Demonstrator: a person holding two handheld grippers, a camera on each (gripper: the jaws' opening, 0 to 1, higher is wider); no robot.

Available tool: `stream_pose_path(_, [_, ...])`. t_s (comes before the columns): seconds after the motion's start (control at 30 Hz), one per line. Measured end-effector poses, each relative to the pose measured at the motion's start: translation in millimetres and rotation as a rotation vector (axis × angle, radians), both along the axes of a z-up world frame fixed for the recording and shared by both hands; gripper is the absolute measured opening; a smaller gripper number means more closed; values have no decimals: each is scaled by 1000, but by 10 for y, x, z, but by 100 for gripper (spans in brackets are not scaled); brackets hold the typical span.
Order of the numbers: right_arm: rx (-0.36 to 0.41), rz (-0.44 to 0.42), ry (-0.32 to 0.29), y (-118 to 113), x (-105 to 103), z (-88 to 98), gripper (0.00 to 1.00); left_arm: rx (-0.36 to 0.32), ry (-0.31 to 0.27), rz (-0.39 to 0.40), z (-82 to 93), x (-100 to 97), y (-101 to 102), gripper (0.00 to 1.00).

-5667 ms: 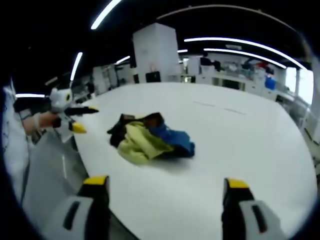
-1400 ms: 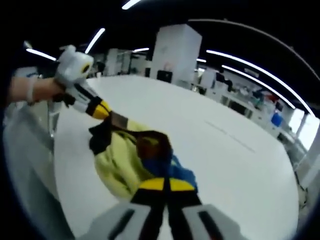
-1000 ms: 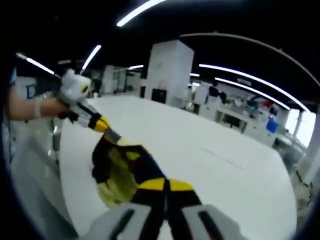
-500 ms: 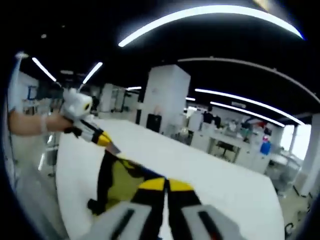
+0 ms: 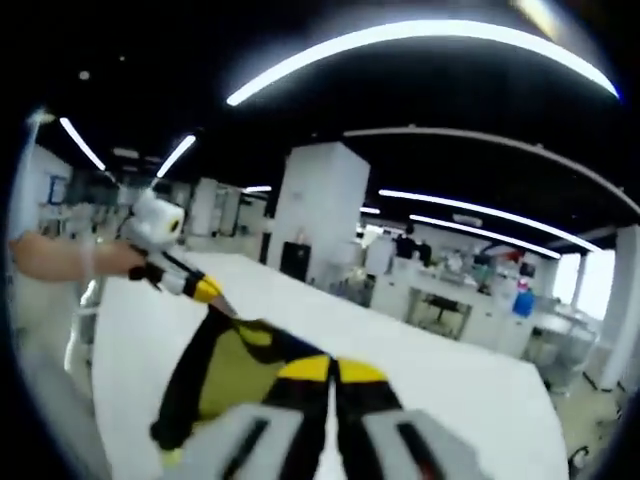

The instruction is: Fold the garment on the visible template until the final outline fits inside the template.

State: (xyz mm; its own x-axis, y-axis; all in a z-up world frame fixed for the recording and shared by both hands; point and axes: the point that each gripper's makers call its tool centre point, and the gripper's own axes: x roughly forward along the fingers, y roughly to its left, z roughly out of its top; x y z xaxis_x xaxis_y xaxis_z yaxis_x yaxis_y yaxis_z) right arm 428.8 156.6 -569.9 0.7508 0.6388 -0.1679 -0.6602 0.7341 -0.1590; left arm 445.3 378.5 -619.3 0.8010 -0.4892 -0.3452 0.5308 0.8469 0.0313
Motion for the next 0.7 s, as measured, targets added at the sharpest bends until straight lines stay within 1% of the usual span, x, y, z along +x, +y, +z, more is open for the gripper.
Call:
stream_pose_path(0.03, [12,0,31,9,62,-74,0,25,-1,-11,-71,61,10,0])
stream_pose_path(0.07, [7,4,24,16,143,-120,0,13,11,-11,-128,131,2,0])
stream_pose_path(0.1, [1,-8,49,15,247,-226,0,1,50,-3,-237,212,4,0])
stream_pose_path(0.13, [-4,-15,71,17,306,-296,0,-4,56,-5,-276,268,-7,0])
stream_pose_path(0.17, [-16,-9,57,37,407,-368,0,-6,64,-7,-326,323,-18,0])
stream_pose_path(0.2, [-24,-13,75,36,463,-429,0,0,77,-7,-421,410,-23,0])
stream_pose_path(0.23, [-31,-11,86,42,544,-509,0,-9,96,-5,-485,457,-27,0])
stream_pose_path(0.27, [-37,-9,93,46,597,-565,0,-13,111,-5,-574,554,-14,0])
stream_pose_path(0.3, [-57,-9,112,39,674,-674,0,-13,117,-4,-627,606,-6,0])
stream_pose_path(0.33, [-62,-10,120,35,696,-704,0,-5,134,4,-725,636,-39,0])
stream_pose_path(0.37, [-66,-12,141,24,773,-798,0,-1,139,2,-780,677,-44,0])
stream_pose_path(0.4, [-72,-10,142,19,828,-856,0,1,159,9,-886,780,1,0])
stream_pose_path(0.47, [-83,-22,187,-16,941,-1044,0,2,187,12,-1006,862,3,0])
stream_pose_path(0.5, [-88,-25,194,-35,1015,-1111,0,4,196,15,-1060,904,2,0])
stream_pose_path(0.53, [-93,-32,225,-60,1098,-1230,0,7,211,17,-1150,963,4,0])
stream_pose_path(0.57, [-105,-35,235,-74,1145,-1304,0,8,216,17,-1196,1003,-2,0])
stream_pose_path(0.63, [-123,-45,274,-97,1236,-1504,0,21,243,15,-1317,1020,-97,0])
stream_pose_path(0.67, [-130,-50,296,-105,1287,-1623,0,27,256,16,-1381,1074,-86,0])
stream_pose_path(0.7, [-144,-54,310,-132,1316,-1679,0,33,272,20,-1469,1161,-57,0])
